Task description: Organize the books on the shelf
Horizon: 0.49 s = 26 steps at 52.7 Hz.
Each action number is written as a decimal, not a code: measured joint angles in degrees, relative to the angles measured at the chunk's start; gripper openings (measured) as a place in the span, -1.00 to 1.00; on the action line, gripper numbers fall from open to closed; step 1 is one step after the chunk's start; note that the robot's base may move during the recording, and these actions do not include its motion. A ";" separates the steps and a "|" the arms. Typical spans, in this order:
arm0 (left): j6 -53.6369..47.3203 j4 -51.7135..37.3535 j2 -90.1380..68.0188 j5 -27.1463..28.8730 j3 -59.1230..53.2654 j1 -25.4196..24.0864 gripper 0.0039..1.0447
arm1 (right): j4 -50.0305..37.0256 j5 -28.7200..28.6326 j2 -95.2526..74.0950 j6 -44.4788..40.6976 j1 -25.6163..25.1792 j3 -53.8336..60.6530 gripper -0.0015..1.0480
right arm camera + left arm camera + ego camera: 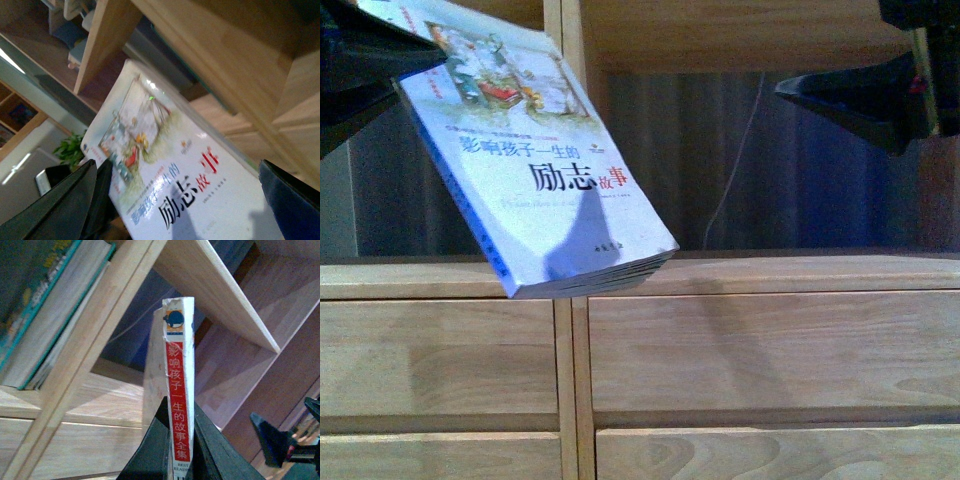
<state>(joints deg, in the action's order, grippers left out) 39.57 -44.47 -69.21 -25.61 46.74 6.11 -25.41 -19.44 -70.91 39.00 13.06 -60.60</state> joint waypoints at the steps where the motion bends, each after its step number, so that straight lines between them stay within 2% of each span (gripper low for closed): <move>1: -0.37 0.26 0.22 -0.11 -0.09 -0.24 -0.88 | -0.46 -0.02 -0.04 -0.33 -0.26 0.13 0.86; 12: -7.10 6.12 5.03 -0.83 -1.99 -5.22 -0.88 | -7.54 -3.54 -0.35 -10.71 -5.16 2.56 0.86; 18: -12.57 10.82 7.82 -0.72 -3.69 -9.49 -0.88 | -10.88 -5.05 0.44 -17.73 -7.30 4.48 0.86; 26: -19.87 15.80 12.20 -1.11 -5.95 -15.21 -0.88 | -10.49 -2.97 2.40 -24.85 -9.27 6.21 0.86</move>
<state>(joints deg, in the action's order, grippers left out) 19.70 -28.67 -57.01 -26.72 40.80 -9.10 -35.90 -22.41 -68.51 14.15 3.79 -54.39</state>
